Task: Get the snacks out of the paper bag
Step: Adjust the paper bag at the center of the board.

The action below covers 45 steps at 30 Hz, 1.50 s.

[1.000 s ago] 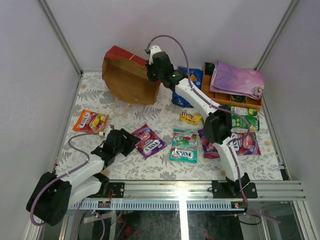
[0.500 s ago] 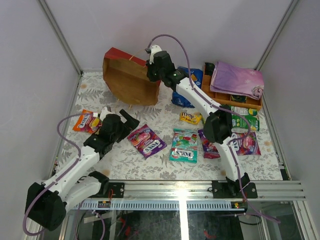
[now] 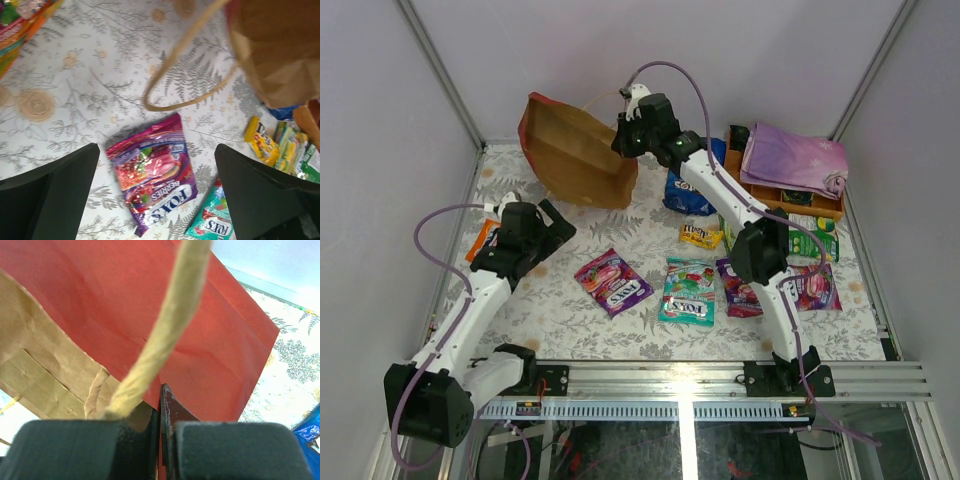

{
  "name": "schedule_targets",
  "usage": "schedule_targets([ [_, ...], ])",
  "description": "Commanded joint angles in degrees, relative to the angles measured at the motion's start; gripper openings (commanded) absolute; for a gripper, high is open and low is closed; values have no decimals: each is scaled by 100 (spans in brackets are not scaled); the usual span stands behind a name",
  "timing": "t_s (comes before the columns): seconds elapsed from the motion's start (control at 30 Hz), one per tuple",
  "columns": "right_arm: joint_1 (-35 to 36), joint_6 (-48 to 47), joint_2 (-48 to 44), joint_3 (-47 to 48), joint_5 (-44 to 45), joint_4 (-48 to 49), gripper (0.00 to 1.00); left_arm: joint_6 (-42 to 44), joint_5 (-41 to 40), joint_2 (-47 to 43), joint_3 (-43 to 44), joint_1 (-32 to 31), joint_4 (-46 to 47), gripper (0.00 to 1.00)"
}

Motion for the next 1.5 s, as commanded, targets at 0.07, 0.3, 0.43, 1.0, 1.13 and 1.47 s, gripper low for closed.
schedule_targets([
  [0.07,-109,281,-125,516,-683,270,0,556,348,4,319,308,-456,100],
  [0.3,-114,352,-87,515,-923,300,0,539,311,-293,314,372,-75,100],
  [0.43,-114,308,-99,489,-962,290,0,533,273,-632,500,399,151,100],
  [1.0,-112,248,-198,293,-1166,294,0,717,236,106,1777,838,-147,100],
  [1.13,-116,273,-192,256,-1212,328,0,533,364,-24,1747,885,183,100],
  [1.47,-118,402,-266,76,-1317,467,0,527,407,632,2450,885,74,96],
])
